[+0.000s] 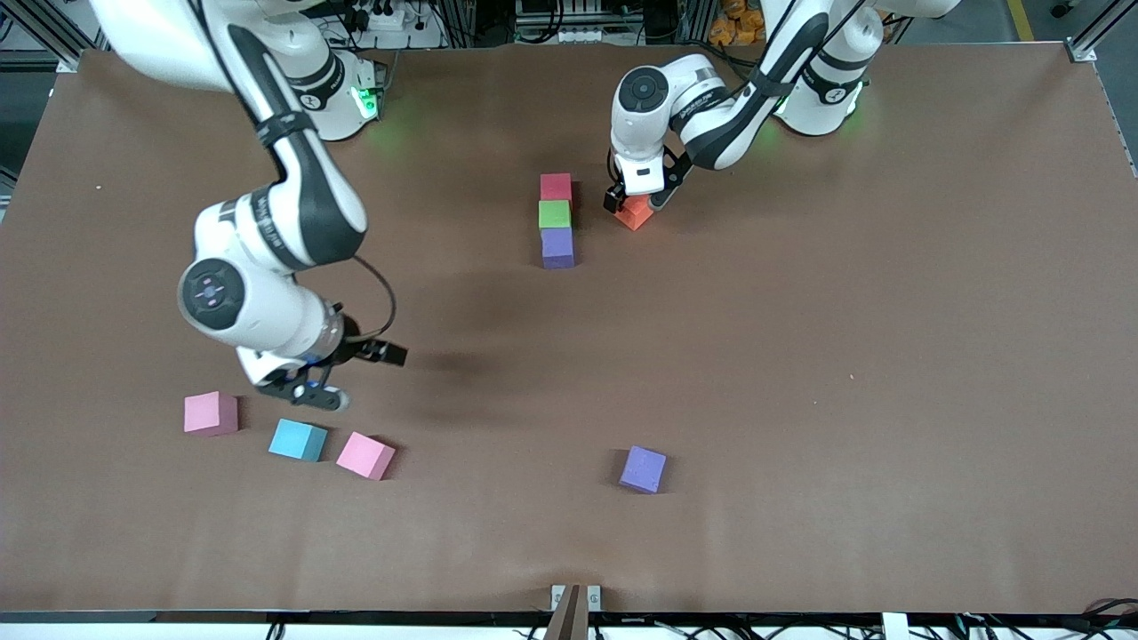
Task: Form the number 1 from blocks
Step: 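Place the purple cube below green while the left gripper carries orange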
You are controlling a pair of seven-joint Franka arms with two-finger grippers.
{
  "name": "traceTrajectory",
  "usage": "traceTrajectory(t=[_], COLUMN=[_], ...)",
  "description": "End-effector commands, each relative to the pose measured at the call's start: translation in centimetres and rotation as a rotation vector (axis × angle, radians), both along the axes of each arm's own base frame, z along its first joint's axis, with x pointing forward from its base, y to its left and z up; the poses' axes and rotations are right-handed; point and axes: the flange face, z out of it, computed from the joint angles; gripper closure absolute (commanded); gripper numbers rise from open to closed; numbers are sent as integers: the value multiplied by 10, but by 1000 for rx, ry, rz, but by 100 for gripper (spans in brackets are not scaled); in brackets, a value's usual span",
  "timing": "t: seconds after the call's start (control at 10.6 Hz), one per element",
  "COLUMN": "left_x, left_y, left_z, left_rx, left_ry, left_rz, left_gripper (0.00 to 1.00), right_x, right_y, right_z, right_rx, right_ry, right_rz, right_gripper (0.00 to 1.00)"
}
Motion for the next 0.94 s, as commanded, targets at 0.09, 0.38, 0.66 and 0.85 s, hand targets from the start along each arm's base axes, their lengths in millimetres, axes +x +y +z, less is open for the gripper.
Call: traceTrajectory(t=[0.09, 0.38, 0.66, 0.85], left_x=[3, 13, 34, 58], left_y=[-4, -3, -14, -25], left_z=[-6, -4, 17, 41], left_rx=[-19, -23, 3, 13], left_ry=[10, 2, 6, 2], left_rz=[-41, -96, -156, -195], left_gripper=[61, 100, 100, 100], right_x=[39, 71, 90, 100], right_y=[-43, -49, -53, -57], right_z=[-36, -56, -61, -70], right_rx=[-4, 5, -15, -40], right_ry=[-25, -87, -119, -134], right_rz=[-68, -87, -77, -68], right_gripper=[0, 0, 0, 0])
